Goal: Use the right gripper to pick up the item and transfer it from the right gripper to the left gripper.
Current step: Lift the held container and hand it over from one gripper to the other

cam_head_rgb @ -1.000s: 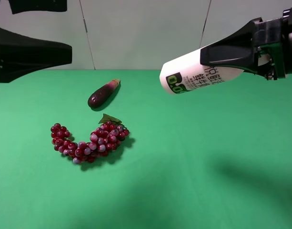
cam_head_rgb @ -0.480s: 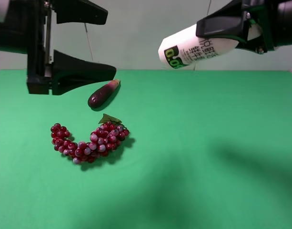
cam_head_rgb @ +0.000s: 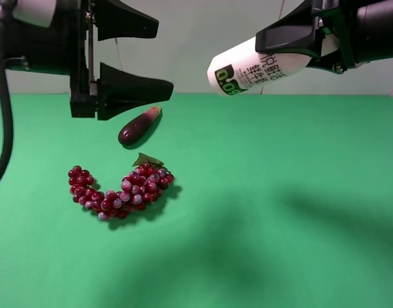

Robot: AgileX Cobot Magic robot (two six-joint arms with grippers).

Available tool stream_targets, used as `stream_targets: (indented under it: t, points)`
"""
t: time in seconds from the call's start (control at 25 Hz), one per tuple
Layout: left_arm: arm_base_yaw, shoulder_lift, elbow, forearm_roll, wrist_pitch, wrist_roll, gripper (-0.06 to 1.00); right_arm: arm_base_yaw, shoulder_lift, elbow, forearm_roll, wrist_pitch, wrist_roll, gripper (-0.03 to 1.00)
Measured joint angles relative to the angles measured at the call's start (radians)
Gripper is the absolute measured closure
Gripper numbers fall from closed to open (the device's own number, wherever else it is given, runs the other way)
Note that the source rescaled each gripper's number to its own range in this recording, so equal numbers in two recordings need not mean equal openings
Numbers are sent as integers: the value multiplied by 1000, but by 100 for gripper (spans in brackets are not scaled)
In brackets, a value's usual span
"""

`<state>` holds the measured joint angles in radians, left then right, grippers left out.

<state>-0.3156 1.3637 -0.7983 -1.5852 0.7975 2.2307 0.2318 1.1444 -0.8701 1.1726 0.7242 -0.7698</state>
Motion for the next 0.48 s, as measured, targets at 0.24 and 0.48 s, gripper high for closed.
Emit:
stream_targets:
  t: [0.24,0.48]
  points:
    - [-80,67,-54,-19,8,6,-4,0,0,-1,3,2,-1,88]
    - [-164,125,-124,-21,-51,8,-4,0,0,-1,3,22,-2,88]
